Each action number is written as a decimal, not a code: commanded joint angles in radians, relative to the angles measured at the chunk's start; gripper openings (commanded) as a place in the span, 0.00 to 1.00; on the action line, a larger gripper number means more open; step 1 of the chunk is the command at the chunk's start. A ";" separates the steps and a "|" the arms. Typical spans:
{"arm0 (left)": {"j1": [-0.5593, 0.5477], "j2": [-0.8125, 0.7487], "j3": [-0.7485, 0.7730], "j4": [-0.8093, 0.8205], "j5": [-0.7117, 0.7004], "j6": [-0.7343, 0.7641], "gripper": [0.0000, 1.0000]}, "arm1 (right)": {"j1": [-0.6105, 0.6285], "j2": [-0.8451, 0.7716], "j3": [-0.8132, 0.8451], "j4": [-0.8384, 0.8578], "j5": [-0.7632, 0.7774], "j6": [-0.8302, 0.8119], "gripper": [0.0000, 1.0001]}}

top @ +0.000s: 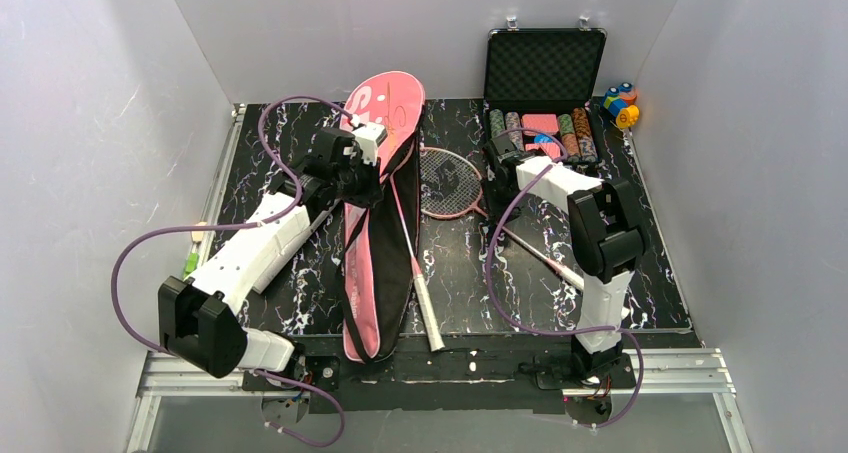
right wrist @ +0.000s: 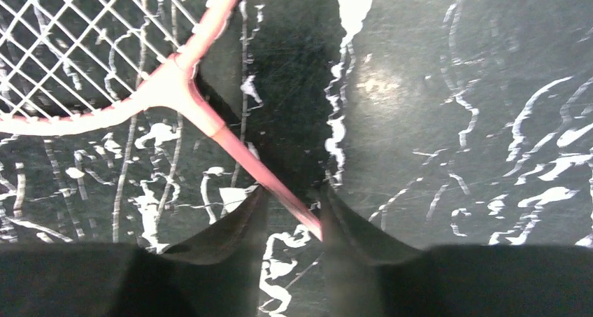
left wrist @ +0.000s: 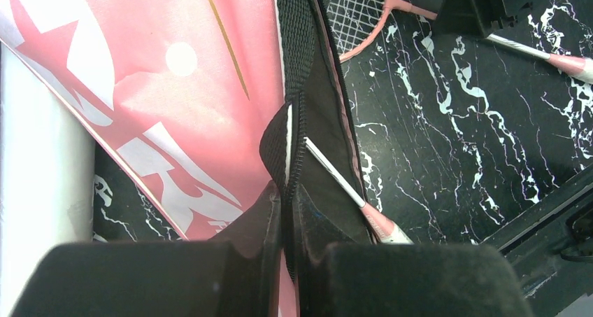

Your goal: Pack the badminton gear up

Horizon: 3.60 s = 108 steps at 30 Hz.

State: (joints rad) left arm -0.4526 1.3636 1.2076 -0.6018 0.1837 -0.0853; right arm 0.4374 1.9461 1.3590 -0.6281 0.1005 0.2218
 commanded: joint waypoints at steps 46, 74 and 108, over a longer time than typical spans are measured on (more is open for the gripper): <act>0.019 -0.096 -0.032 0.040 -0.022 0.004 0.00 | 0.177 -0.279 0.166 -0.129 0.039 0.251 0.01; 0.018 -0.057 -0.010 0.035 -0.029 -0.002 0.00 | 0.617 -0.420 -0.165 -0.251 0.006 0.453 0.01; 0.019 -0.013 0.007 0.017 0.076 0.004 0.00 | 0.731 -0.012 0.375 -0.290 0.251 0.248 0.01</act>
State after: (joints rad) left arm -0.4335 1.3678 1.1721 -0.6106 0.1986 -0.0879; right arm 1.1664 1.9083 1.6432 -0.9596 0.2764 0.5678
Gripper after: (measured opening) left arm 0.036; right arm 0.129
